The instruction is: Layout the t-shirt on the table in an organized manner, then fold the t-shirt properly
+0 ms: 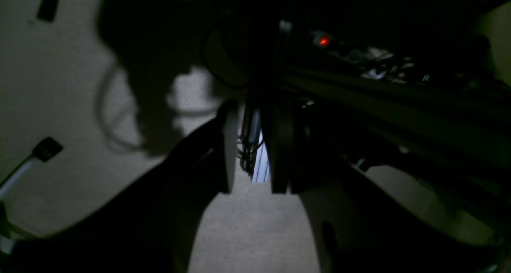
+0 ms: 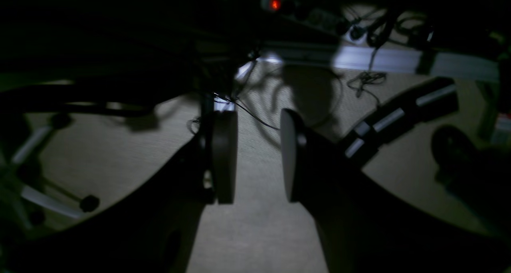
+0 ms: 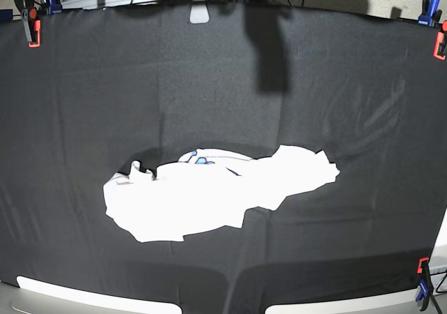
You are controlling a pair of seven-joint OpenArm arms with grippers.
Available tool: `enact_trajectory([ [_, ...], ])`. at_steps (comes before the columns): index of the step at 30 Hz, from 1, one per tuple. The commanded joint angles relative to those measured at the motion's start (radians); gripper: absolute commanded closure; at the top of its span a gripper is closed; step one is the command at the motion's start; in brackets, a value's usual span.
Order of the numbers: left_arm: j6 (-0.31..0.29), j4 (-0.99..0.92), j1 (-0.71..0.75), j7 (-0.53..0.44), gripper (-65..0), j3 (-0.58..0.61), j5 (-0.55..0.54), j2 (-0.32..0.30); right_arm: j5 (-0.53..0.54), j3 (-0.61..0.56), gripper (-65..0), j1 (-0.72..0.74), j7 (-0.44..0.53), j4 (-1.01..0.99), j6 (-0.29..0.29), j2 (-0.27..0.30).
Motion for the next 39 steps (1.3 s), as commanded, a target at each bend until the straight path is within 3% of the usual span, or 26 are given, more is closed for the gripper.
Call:
enact_trajectory([
  [1,-0.003,0.038,0.027,-0.008,-12.9,-0.004,-0.011,-0.017,0.011,-0.001,-18.2,-0.044,0.016,0.058,0.008,0.023],
  [5,-0.003,0.123,0.053,0.005,-12.9,-0.005,-0.006,-0.047,0.011,-0.001,-18.2,-0.156,0.016,0.257,0.034,0.092],
  [10,-0.003,0.216,0.063,0.054,-12.9,-0.006,-0.006,-0.057,0.004,0.000,-18.2,-0.263,0.012,0.495,0.025,0.155],
  [14,-0.003,0.297,0.063,0.058,-12.9,-0.006,-0.005,-0.056,-0.002,0.015,-18.2,-0.284,-0.035,0.663,0.021,0.163],
  [20,0.001,0.451,0.061,0.058,-12.9,-0.006,0.081,-0.057,0.001,0.084,-18.2,-0.275,-0.074,0.867,0.022,0.163],
  [28,0.009,0.638,0.023,0.059,-12.9,-0.006,0.108,-0.062,0.009,0.110,-18.2,-0.120,-0.190,0.958,0.022,0.162],
  [34,0.009,0.646,-0.065,0.096,-12.9,-0.006,0.143,-0.068,0.008,0.111,-18.2,0.046,-0.274,0.958,0.021,0.149],
  [39,0.009,0.646,-0.124,0.103,-12.9,-0.006,0.141,-0.115,-0.003,0.111,-19.9,0.212,-0.373,0.957,0.022,0.149],
])
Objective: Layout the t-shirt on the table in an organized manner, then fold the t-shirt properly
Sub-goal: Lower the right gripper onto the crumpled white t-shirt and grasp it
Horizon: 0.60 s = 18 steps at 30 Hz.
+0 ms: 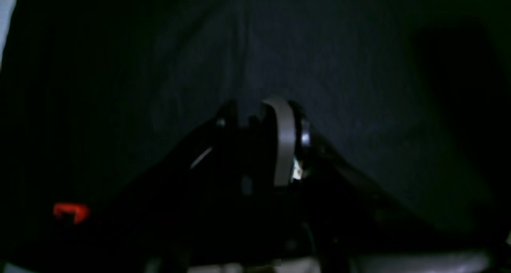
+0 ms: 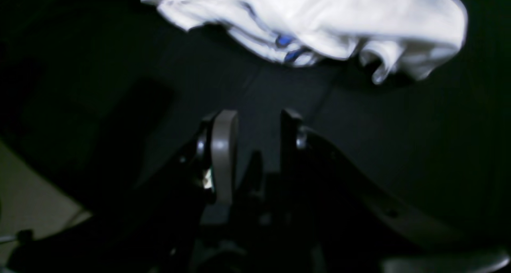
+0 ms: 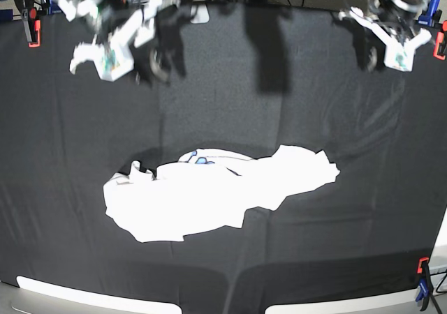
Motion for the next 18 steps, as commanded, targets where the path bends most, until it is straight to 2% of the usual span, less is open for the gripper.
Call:
enact_trajectory([
  [1,0.007,0.018,-0.010,-0.024,-12.9,-0.005,-0.008,-0.023,-0.006,0.004,-22.3,0.029,0.015,0.018,0.000,0.006],
  [5,0.007,0.018,-0.066,-0.024,-12.9,-0.005,-0.008,-0.058,-0.082,0.004,-31.5,0.144,0.010,0.018,0.000,0.006],
  [11,0.010,0.018,-0.137,-0.024,-12.9,-0.005,-0.009,-0.062,-0.071,0.004,-31.5,0.273,0.010,-0.034,-0.002,0.002],
  [15,0.010,0.016,-0.159,-0.019,-12.9,-0.005,-0.017,-0.062,-0.027,0.002,-31.5,0.371,0.001,-0.135,0.000,-0.037],
  [18,0.010,0.016,-0.161,-0.016,-12.9,-0.005,-0.037,-0.062,-0.018,-0.050,-31.5,0.450,-0.009,-0.185,0.011,-0.068],
])
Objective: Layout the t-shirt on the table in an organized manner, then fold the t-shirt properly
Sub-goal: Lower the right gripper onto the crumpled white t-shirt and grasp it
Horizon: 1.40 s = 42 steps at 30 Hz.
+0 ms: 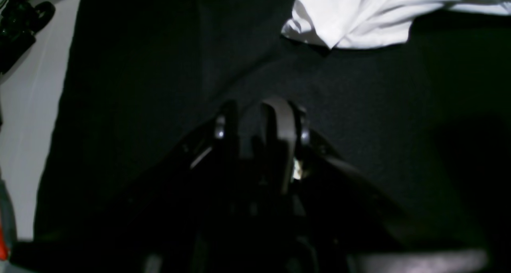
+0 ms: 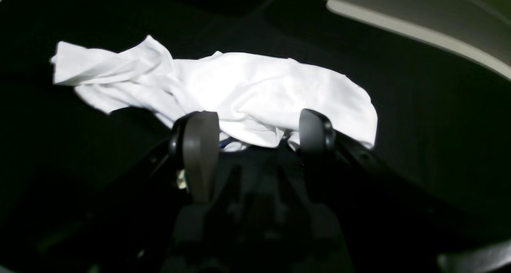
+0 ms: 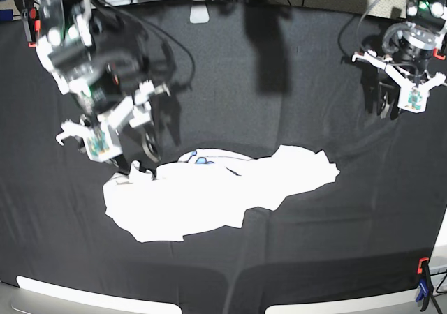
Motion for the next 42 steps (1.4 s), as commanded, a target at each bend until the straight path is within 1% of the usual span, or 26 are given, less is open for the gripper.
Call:
enact_trajectory([
  [1,0.008,0.016,0.001,-0.019,-12.9,-0.005,-0.012,-0.007,-0.005,-0.026,-31.5,0.040,0.031,0.007,0.003,-0.002],
  [5,0.008,0.016,0.000,-0.005,-12.9,-0.005,-0.016,0.000,-0.085,-0.185,-31.5,0.163,0.011,-0.061,0.002,-0.050],
  [7,0.008,0.016,0.001,0.000,-12.9,-0.005,-0.017,0.001,-0.119,-0.255,-31.5,0.232,-0.007,-0.129,0.002,-0.090],
  [10,0.008,0.016,0.001,0.012,-12.9,-0.005,-0.017,0.001,-0.175,-0.322,-31.5,0.346,-0.028,-0.260,0.000,-0.156],
  [13,0.008,0.016,0.001,0.027,-12.9,-0.005,-0.016,0.000,-0.186,-0.351,-31.5,0.456,-0.072,-0.397,0.000,-0.226],
  [19,0.008,0.016,0.001,0.024,-12.9,-0.005,-0.016,0.000,-0.186,-0.355,-31.4,0.659,-0.174,-0.681,0.004,-0.364],
  [25,0.008,0.016,0.000,0.024,-12.9,-0.005,-0.016,0.000,-0.186,-0.355,-31.4,0.808,-0.281,-0.917,0.088,-0.469],
  [30,0.008,0.016,0.000,0.024,-12.9,-0.005,-0.016,0.000,-0.192,-0.355,-31.1,0.865,-0.316,-1.053,0.145,-0.514],
  [32,0.008,0.016,0.000,0.024,-12.9,-0.005,-0.016,0.000,-0.207,-0.355,-30.8,0.870,-0.333,-1.084,0.152,-0.521],
  [35,0.008,0.016,0.000,0.023,-12.9,-0.005,-0.016,0.000,-0.220,-0.355,-27.5,0.870,-0.327,-1.114,0.153,-0.521],
  [37,0.008,0.016,0.001,0.018,-12.9,-0.005,-0.016,0.000,-0.220,-0.355,-26.1,0.870,-0.291,-1.131,0.153,-0.521],
  [40,0.008,0.016,0.000,0.017,-13.0,-0.005,-0.016,0.000,-0.224,-0.355,-26.0,0.870,-0.218,-1.143,0.153,-0.521],
  [42,0.008,0.016,0.001,0.018,-12.9,-0.005,-0.016,0.000,-0.248,-0.355,-26.0,0.870,-0.195,-1.143,0.153,-0.521],
])
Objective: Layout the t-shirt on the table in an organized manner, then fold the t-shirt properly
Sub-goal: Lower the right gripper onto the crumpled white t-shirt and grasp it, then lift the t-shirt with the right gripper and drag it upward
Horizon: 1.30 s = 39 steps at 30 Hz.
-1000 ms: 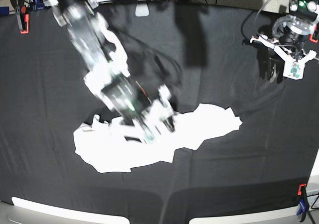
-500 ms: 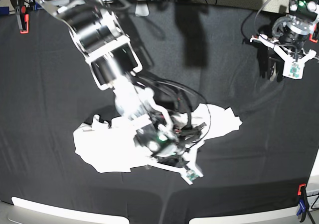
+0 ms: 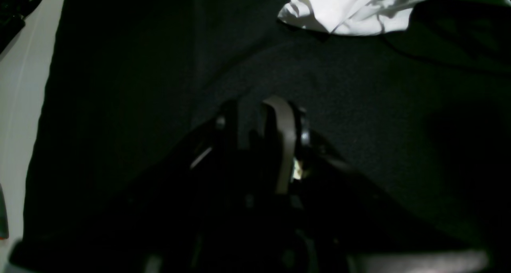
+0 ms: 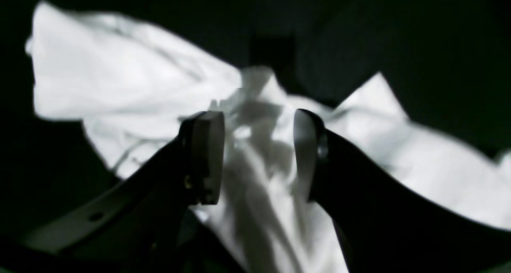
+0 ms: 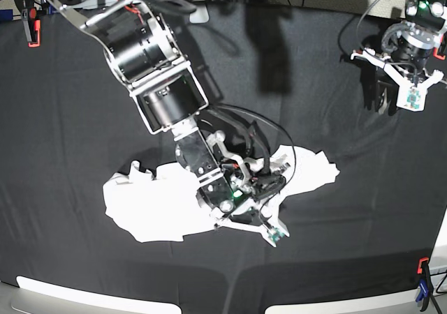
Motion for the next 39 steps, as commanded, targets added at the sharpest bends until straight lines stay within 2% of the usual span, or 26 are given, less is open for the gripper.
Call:
enact_trajectory([
  [1,0.008,0.018,0.000,-0.027,-12.9,-0.005,-0.008,-0.007,-0.017,0.004,-26.0,0.035,0.024,0.016,0.003,-0.009],
  [9,0.008,0.018,0.000,-0.027,-12.9,-0.005,-0.008,-0.006,-0.038,0.004,-26.1,0.038,0.037,0.000,0.002,-0.006],
  [12,0.008,0.018,0.000,-0.026,-12.9,-0.005,-0.008,-0.006,-0.086,0.004,-26.1,0.045,0.069,-0.039,-0.003,-0.006],
  [20,0.008,0.018,0.000,-0.027,-12.9,-0.005,-0.008,-0.006,-0.036,0.004,-26.0,0.082,0.079,-0.145,0.006,-0.006],
  [22,0.008,0.018,0.000,-0.027,-12.9,-0.005,-0.008,-0.006,-0.036,0.004,-21.7,0.081,0.079,-0.147,0.040,-0.006],
  [26,0.008,0.018,0.000,-0.027,-12.9,-0.005,-0.008,-0.006,-0.036,0.004,-4.2,0.081,0.106,-0.147,0.144,-0.007],
  [28,0.008,0.018,0.000,-0.027,-12.9,-0.005,-0.008,-0.006,-0.040,0.004,0.0,0.081,0.113,-0.146,0.149,-0.006],
  [29,0.008,0.018,0.000,-0.026,-12.9,-0.005,-0.008,-0.006,-0.044,0.004,0.0,0.081,0.109,-0.144,0.148,-0.006],
  [32,0.008,0.018,0.001,-0.027,-12.9,-0.005,-0.008,-0.006,-0.040,0.004,0.0,0.079,0.051,-0.109,0.154,-0.006],
  [35,0.008,0.018,0.000,-0.027,-12.9,-0.005,-0.008,-0.006,-0.035,0.004,0.0,0.060,-0.072,0.007,0.222,0.000],
  [39,0.008,0.017,0.000,-0.027,-12.9,-0.005,-0.008,-0.006,0.098,0.004,0.0,-0.008,-0.214,0.254,0.228,0.050],
])
